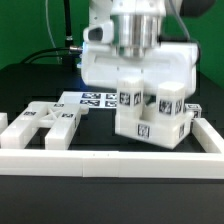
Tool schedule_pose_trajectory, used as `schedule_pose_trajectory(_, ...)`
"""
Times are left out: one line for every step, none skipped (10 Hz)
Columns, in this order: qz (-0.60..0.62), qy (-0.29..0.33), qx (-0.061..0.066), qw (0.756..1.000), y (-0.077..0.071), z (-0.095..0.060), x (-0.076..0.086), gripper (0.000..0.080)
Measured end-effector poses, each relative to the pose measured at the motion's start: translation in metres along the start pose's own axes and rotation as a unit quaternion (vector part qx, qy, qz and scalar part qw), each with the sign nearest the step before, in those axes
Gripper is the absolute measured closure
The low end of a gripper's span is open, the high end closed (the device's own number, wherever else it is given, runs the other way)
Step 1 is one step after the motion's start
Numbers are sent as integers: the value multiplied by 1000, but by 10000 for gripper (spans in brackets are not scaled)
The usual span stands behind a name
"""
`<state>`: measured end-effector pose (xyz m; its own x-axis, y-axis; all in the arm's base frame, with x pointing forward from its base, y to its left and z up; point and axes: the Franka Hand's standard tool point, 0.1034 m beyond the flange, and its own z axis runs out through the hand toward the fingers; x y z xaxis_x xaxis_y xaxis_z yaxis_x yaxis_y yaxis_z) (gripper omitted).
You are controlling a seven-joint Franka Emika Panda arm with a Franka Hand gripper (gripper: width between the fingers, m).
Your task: Assemble chair
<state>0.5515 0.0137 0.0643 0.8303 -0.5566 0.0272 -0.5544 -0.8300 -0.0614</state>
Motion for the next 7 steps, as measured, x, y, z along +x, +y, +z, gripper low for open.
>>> schedule_pose_trajectory(4,1,5,1000,2,-9,9,768)
schedule_pose_trajectory(-2,-15,-1,1000,4,-4,3,768)
schedule_pose_trajectory(-4,-59,-11,998,9,-4,-1,768)
schedule_pose_trajectory(-3,-71,-12,997,11,-5,5,768)
schedule_pose_trajectory(-31,-104,-16,994,15,-2,4,768)
schedule_pose_trajectory(-41,-126,-16,991,15,-6,4,768)
schedule_pose_trajectory(-62,-164,-15,984,17,-12,2,768)
